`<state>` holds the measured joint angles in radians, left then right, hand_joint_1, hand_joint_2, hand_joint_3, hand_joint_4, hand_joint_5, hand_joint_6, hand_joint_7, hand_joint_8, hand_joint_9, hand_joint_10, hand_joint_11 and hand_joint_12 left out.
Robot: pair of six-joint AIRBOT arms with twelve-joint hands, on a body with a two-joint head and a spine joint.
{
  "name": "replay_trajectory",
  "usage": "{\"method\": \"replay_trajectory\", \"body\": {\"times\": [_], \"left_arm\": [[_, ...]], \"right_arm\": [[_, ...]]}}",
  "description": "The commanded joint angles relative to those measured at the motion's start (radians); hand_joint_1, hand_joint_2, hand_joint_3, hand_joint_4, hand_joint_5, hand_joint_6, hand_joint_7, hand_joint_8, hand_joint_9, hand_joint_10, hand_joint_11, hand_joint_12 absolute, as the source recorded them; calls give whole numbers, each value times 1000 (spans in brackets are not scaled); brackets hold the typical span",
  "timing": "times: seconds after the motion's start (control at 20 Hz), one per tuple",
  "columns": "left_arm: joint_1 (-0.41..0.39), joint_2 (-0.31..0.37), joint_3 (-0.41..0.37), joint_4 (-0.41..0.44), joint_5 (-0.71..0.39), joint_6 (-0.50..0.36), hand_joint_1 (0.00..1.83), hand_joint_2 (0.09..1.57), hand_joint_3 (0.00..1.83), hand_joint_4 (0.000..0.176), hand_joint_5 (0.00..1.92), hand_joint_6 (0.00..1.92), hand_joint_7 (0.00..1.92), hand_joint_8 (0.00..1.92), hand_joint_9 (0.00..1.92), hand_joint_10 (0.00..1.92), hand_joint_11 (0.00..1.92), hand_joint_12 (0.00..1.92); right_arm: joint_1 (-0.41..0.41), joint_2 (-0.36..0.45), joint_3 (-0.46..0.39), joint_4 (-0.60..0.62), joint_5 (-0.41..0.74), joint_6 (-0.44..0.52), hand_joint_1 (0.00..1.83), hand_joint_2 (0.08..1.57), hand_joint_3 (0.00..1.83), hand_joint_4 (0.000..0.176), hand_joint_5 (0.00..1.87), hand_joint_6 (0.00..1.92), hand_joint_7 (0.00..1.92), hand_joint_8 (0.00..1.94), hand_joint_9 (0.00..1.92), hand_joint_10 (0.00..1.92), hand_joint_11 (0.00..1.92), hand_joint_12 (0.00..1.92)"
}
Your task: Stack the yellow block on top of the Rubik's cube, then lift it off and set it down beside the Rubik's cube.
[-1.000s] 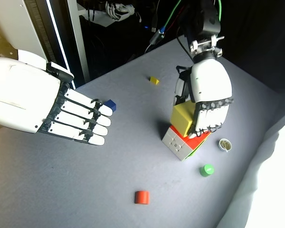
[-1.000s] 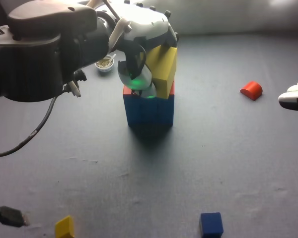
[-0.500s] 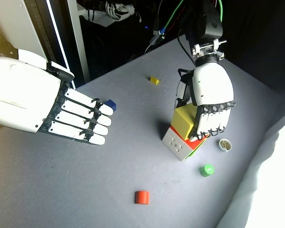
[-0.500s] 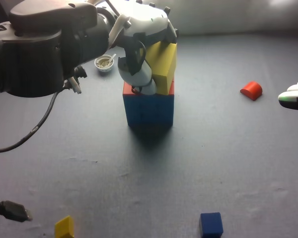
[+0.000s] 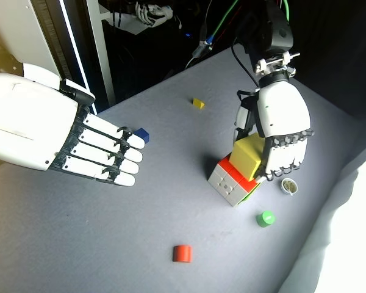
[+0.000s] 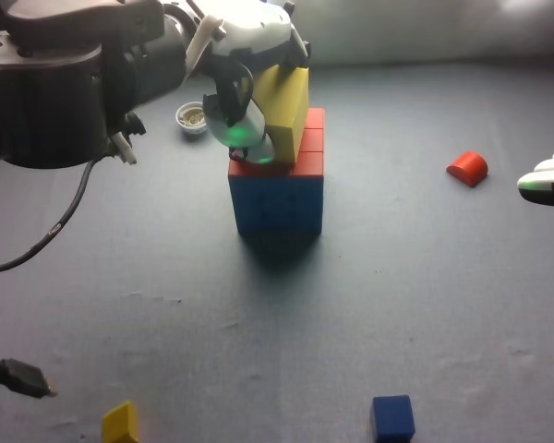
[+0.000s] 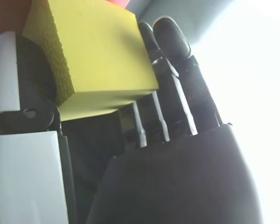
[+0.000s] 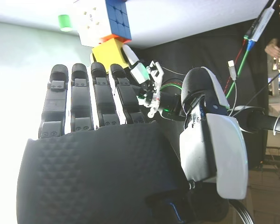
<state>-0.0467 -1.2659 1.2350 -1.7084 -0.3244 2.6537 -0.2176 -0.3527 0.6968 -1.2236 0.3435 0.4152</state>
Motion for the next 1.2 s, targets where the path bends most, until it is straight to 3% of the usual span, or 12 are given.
{"method": "replay_trajectory", "body": {"times": [0.0,0.5,0.55,0.6,0.65,0.75,0.85,0.9,0.95,1.0,1.1,1.15], "left_arm": [[-5,10,7,41,-13,14,1238,1135,1,0,971,827,933,1261,807,1025,549,1359],[-6,2,4,31,-13,11,1238,1136,1,0,968,834,932,1266,808,1023,575,1337],[-6,2,3,31,-13,11,1336,1156,3,0,905,896,895,1257,778,1326,562,1340],[-6,1,0,29,-14,11,1351,1177,0,0,841,976,870,1285,752,1424,532,1390],[-6,0,-2,27,-16,11,1262,1155,0,0,931,866,901,1313,753,1207,558,1401],[-6,-1,-5,25,-18,11,1249,1136,0,0,991,774,919,1309,779,1112,573,1367],[-6,-2,-6,23,-22,11,1229,1154,2,0,917,911,904,1302,758,1039,537,1342],[-6,-3,-7,22,-22,11,1207,1188,0,0,774,1157,904,1258,688,920,411,1368],[-6,-3,-7,21,-23,11,1196,1120,0,0,729,569,820,655,697,745,363,1312],[-6,-3,-8,21,-23,11,1160,1114,0,0,778,253,852,311,721,569,333,1274],[-7,-4,-10,18,-25,11,1006,1105,0,0,663,23,763,39,643,307,178,1231],[-7,-4,-11,18,-25,11,823,1139,0,0,475,4,613,7,551,167,71,1168]], "right_arm": [[12,12,2,34,39,3,0,1255,3,0,36,13,34,10,0,0,0,0],[13,12,2,34,39,3,0,1255,2,0,50,18,52,16,1,0,0,0],[13,12,2,34,39,3,0,1255,2,0,53,18,59,18,7,3,0,0],[13,12,2,34,39,3,0,1256,2,0,72,25,79,24,23,10,0,0],[13,12,2,34,39,3,0,1254,1,0,66,21,76,21,21,8,0,0],[13,12,2,34,39,3,0,1258,3,0,82,25,87,21,36,13,0,0],[13,12,2,34,39,3,0,1257,2,0,69,16,73,13,21,6,0,0],[13,12,2,34,39,3,0,1253,0,0,87,23,99,22,43,15,0,0],[13,12,2,34,39,3,0,1253,0,0,109,31,123,30,63,23,0,0],[13,12,2,34,39,3,0,1251,0,0,87,20,99,18,42,13,0,0],[13,12,2,34,39,3,0,1256,1,0,57,5,72,4,19,2,0,0],[13,12,2,34,39,3,0,1262,4,0,59,6,75,5,21,3,0,0]]}}
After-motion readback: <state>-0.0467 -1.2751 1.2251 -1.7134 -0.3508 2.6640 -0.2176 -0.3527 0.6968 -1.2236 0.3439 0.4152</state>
